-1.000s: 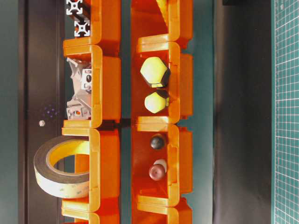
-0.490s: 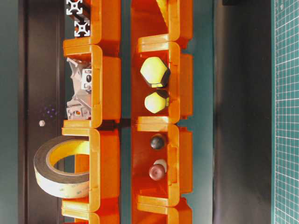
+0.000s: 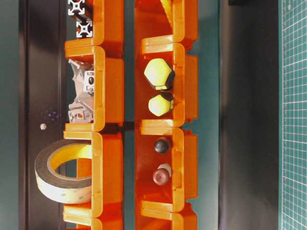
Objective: Pick corner brachets from container rack with right arm.
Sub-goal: 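Move the right gripper up to the bin of silver corner brackets, then lower the right gripper into the bin and close on one bracket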
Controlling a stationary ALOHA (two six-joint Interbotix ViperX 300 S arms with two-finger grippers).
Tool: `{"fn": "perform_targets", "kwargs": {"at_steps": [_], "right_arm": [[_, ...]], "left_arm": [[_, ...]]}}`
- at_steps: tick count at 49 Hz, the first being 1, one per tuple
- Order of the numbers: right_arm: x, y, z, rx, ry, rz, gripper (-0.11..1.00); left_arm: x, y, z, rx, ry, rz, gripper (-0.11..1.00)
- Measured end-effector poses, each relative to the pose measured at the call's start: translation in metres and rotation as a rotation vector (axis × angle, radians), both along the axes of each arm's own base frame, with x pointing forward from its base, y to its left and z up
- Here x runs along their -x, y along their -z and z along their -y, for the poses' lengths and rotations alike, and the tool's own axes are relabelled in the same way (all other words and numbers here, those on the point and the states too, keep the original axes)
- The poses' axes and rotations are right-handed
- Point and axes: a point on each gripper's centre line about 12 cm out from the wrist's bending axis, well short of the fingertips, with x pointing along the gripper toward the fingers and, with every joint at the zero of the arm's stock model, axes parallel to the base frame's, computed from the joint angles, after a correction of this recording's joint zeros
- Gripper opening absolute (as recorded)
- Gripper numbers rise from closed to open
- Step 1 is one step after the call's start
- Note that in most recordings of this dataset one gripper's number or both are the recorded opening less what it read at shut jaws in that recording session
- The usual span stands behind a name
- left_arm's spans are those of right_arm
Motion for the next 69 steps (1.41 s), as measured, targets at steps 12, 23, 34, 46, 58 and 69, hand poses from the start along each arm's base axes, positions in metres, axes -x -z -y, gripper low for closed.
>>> {"fn": "perform_targets", "kwargs": {"at_steps": [12,23,34,46,58,69], "right_arm": [[-0.045,-0.005,0.022,0.054,-0.025,-0.162,0.01],[-0.086,0.005,0.037,0.102,-0.082,-0.229,0.08],[-0.115,0.031,0.043,0.141,-0.175,-0.329,0.70],[-0.137,0.059,0.048,0.145,-0.215,-0.407,0.83],[-0.144,0.062,0.056,0.166,-0.198,-0.418,0.84],[-0.151,0.073,0.059,0.174,-0.197,-0.444,0.84]], "left_arm": [[0.002,-0.002,0.000,0.000,0.001,0.008,0.00],[0.003,-0.004,0.000,0.000,0.001,0.015,0.00],[0.003,-0.004,0.000,0.000,0.001,0.015,0.00],[0.004,-0.004,0.000,0.001,0.000,0.018,0.00],[0.003,-0.004,0.000,-0.001,0.000,0.017,0.00],[0.003,-0.004,0.000,0.000,0.000,0.017,0.00]]}}
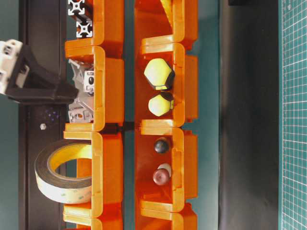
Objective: Pick corner brachets from container rack with right arm.
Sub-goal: 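Lower the right gripper into the bin and close on one bracket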
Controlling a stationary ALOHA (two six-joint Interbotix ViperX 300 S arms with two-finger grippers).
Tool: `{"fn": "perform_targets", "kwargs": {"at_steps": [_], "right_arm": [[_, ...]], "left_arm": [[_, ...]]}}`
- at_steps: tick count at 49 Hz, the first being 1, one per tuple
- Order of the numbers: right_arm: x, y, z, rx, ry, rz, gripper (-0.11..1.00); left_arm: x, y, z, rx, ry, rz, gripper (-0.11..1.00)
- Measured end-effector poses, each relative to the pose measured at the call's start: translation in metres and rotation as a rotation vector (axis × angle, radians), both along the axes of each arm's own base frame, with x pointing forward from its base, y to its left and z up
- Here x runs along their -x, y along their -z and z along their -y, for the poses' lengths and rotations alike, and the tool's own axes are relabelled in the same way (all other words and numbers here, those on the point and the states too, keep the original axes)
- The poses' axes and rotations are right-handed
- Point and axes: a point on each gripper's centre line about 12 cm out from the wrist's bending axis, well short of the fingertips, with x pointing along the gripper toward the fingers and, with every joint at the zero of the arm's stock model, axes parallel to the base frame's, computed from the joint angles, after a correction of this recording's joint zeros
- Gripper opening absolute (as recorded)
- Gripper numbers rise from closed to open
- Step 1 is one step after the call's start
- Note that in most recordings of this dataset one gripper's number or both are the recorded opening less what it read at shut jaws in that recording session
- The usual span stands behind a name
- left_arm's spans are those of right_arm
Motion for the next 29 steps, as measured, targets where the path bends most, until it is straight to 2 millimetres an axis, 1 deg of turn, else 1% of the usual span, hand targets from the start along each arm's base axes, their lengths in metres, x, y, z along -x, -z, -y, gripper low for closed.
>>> {"fn": "perform_targets", "kwargs": {"at_steps": [3,12,20,24,26,29], "right_arm": [[-0.002,0.004,0.002,0.015,0.001,-0.013,0.84],[-0.006,0.008,0.004,0.055,-0.002,-0.029,0.83],[-0.010,0.010,0.005,0.064,-0.002,-0.019,0.79],[-0.010,0.010,0.005,0.064,-0.003,-0.019,0.72],[-0.011,0.010,0.005,0.067,-0.001,-0.016,0.65],[-0.012,0.012,0.007,0.076,-0.001,-0.018,0.51]], "left_arm": [[0.000,0.000,0.000,0.002,0.002,0.000,0.00],[0.000,0.000,0.000,0.000,0.002,0.000,0.00],[0.000,0.000,0.000,0.000,0.000,-0.002,0.00],[0.000,0.000,0.000,0.000,0.000,-0.002,0.00],[0.000,0.000,0.000,0.000,0.000,-0.002,0.00],[0.000,0.000,0.000,0.000,0.000,0.000,0.00]]}}
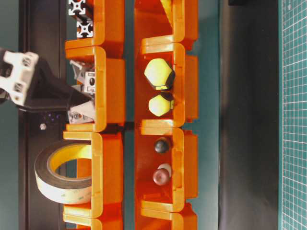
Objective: Pick corner brachets from container rack with right arm.
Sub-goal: 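Lower the right gripper into the bin and close on one bracket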
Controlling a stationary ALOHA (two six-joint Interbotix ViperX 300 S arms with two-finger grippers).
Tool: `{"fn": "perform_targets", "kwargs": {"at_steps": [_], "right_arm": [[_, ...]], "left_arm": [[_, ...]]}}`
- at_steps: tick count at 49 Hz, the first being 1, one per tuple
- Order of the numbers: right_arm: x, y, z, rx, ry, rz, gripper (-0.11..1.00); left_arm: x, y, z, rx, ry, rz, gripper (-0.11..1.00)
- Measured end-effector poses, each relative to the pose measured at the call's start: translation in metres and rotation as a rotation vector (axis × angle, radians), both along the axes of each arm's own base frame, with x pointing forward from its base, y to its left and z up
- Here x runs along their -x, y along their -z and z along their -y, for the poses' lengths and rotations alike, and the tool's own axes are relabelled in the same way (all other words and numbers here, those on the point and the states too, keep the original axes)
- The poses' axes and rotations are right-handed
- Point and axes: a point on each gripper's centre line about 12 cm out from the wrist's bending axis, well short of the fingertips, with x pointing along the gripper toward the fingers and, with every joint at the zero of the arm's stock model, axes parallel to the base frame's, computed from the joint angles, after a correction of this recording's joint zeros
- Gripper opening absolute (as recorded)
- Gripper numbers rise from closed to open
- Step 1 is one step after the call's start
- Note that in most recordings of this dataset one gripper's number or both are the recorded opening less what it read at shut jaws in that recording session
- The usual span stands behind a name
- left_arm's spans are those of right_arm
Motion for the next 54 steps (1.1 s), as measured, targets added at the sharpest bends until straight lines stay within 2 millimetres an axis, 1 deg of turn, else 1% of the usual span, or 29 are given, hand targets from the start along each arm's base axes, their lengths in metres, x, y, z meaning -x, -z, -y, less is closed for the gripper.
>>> {"fn": "perform_targets", "kwargs": {"at_steps": [2,3,23,31,34,38,42,47,51,54], "right_arm": [[0.000,0.000,0.001,0.000,0.001,0.001,0.41],[-0.001,0.000,0.000,0.001,-0.002,0.001,0.38],[-0.001,0.000,-0.006,0.000,-0.011,-0.004,0.38],[-0.002,-0.004,-0.006,0.001,-0.010,0.005,0.37],[-0.002,-0.009,-0.008,0.002,-0.014,0.013,0.30],[-0.003,-0.014,-0.011,0.004,-0.020,0.022,0.30],[-0.003,-0.025,-0.013,0.005,-0.022,0.041,0.30],[-0.001,-0.044,-0.016,0.013,-0.029,0.089,0.30],[0.001,-0.057,-0.021,0.018,-0.037,0.114,0.24],[0.005,-0.066,-0.023,0.038,-0.038,0.123,0.24]], "left_arm": [[0.000,0.000,0.000,0.000,0.000,-0.002,0.00],[0.000,0.000,0.000,0.000,0.000,0.000,0.00],[0.000,0.000,0.000,0.002,0.000,0.001,0.00],[0.000,0.000,0.000,0.000,0.000,-0.002,0.00],[0.000,0.000,0.000,0.000,0.000,-0.003,0.00],[0.000,0.000,0.000,0.000,0.001,-0.005,0.00],[0.001,0.000,0.000,0.000,0.000,-0.003,0.00],[0.001,0.000,0.000,0.000,0.000,-0.002,0.00],[0.002,-0.001,0.000,0.000,0.000,0.000,0.00],[0.002,-0.001,0.000,0.002,0.000,0.000,0.00]]}}
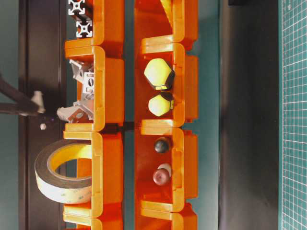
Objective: Pick corner brachets from container rack with right arm.
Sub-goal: 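Lower the right gripper into the bin and close on one bracket, then lift the bracket out and carry it over the green mat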
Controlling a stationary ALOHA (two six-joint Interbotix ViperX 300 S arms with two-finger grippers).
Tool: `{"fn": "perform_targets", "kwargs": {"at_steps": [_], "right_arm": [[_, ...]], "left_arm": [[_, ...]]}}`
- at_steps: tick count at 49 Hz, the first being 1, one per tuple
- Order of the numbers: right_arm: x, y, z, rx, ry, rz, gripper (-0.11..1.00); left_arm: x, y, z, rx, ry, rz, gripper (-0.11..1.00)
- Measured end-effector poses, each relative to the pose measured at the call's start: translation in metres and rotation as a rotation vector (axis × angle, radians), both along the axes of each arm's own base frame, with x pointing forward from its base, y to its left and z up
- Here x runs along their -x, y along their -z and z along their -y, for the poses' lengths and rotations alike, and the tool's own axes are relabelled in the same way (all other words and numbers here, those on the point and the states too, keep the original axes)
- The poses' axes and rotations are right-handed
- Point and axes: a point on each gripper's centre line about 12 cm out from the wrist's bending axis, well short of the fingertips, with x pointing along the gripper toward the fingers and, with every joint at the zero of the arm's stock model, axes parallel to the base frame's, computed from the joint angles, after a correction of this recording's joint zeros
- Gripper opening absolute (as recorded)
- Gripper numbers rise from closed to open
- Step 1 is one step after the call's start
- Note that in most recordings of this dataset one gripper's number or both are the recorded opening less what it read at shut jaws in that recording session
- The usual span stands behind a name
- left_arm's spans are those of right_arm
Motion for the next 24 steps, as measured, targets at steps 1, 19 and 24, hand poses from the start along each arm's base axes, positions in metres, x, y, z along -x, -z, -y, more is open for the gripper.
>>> {"fn": "perform_targets", "kwargs": {"at_steps": [1,19,24], "right_arm": [[0.002,-0.003,-0.001,0.005,0.001,0.004,0.24],[0.025,-0.040,-0.028,0.088,-0.009,0.050,0.24],[0.029,-0.045,-0.027,0.092,0.017,0.067,0.24]], "left_arm": [[0.000,0.000,0.000,-0.002,0.000,0.000,0.00],[0.000,0.000,0.000,-0.002,0.000,0.000,0.00],[0.000,0.000,0.000,-0.002,-0.002,0.000,0.00]]}}
